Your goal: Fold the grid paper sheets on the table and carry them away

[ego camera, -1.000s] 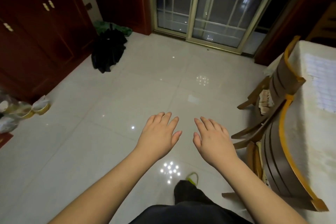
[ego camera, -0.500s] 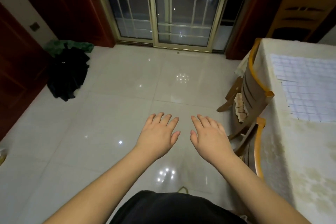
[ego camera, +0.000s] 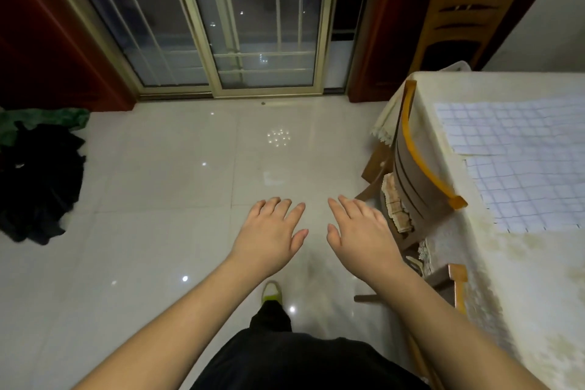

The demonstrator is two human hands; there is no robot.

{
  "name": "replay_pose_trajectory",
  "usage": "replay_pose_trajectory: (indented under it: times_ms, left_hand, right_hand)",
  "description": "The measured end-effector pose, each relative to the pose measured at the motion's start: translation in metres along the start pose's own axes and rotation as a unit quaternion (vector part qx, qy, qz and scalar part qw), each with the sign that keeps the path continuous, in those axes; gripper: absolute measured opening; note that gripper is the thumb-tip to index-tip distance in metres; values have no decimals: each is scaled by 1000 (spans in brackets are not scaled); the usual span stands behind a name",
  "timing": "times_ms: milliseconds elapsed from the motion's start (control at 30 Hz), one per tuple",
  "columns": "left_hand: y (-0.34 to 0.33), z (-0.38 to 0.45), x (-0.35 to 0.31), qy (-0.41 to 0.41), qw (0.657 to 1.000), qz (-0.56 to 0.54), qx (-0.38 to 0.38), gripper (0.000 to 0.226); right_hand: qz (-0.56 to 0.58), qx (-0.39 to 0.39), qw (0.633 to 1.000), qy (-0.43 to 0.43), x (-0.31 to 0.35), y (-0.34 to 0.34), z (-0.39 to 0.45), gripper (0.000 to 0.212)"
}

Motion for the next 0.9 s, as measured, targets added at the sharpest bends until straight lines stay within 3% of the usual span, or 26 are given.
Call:
replay_pose_trajectory:
  times_ms: [300, 433, 733, 833, 900]
  left_hand:
    - [29, 117, 65, -57, 998, -6, 6, 68]
    - [37, 164, 76, -85, 996, -1, 9, 58]
    - [35, 294, 40, -153, 987, 21, 40, 60]
    - [43, 341, 20, -186, 981, 28, 40, 61]
    - [50, 370, 3, -209, 977, 31, 39, 68]
  right_hand:
    - [-10, -7, 998, -62, 2, 29, 110, 56]
    - [-9, -33, 996, -84, -9, 46, 146, 55]
    - [13, -26, 992, -122, -81, 72, 236, 55]
    - [32, -57, 986, -155, -124, 92, 264, 56]
    - [38, -74, 980, -183, -154, 109, 278, 68]
Point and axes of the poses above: each hand's wrist, its own z-axis towards the middle knuckle, its own y-axis out of the back of the hand, x = y × z, the point moved 10 cm from there along z, towards the middle knuckle, and after that the axes turned 4 degrees about z, right-handed, at the moved point
